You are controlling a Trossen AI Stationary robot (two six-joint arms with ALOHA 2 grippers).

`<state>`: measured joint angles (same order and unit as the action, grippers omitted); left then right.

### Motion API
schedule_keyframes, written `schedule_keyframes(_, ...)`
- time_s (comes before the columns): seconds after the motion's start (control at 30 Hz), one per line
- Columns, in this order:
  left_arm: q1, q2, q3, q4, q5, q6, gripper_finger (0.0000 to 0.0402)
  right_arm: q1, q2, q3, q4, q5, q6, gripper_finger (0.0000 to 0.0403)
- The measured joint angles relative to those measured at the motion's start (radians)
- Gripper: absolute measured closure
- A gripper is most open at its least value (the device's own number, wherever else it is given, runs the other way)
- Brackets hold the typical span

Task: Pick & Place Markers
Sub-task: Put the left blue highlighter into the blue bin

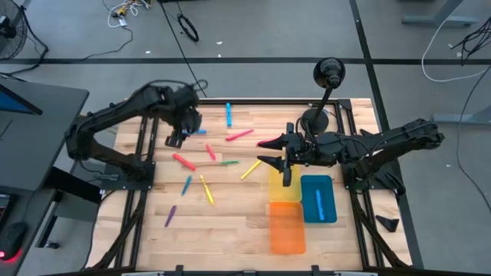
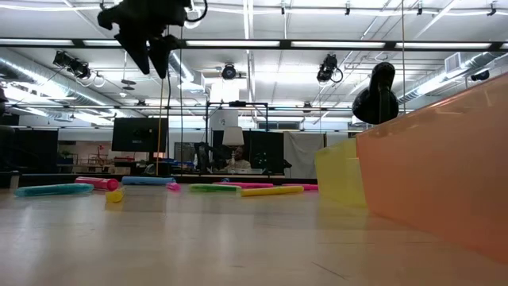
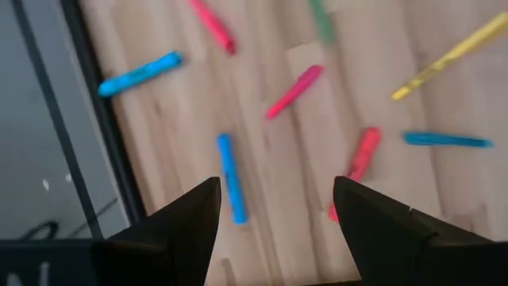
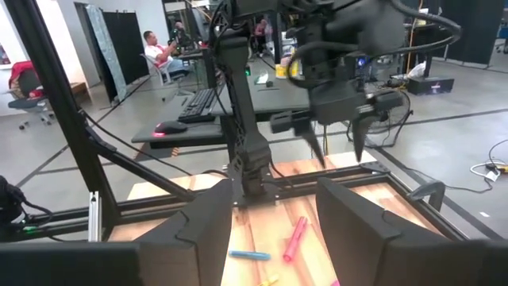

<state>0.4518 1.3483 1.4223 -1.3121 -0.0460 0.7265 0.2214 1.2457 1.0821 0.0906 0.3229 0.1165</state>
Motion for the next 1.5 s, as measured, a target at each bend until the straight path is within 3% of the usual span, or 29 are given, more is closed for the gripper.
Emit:
schedule_keyframes(0.43, 0.284, 0.000, 0.000, 0.070, 0.001, 0.003, 0.0152, -0.017, 0.000, 0.000, 0.000, -0.001, -0.027, 0.0218)
schedule_keyframes(0.8, 0.432, 0.035, -0.033, 0.095, 0.021, 0.064, 0.0152, -0.019, 0.000, 0.000, 0.000, -0.001, -0.027, 0.0218)
schedule_keyframes(1.5, 0.451, 0.303, -0.072, 0.150, 0.114, 0.070, 0.0152, -0.019, 0.000, 0.000, -0.002, -0.001, -0.025, 0.0218)
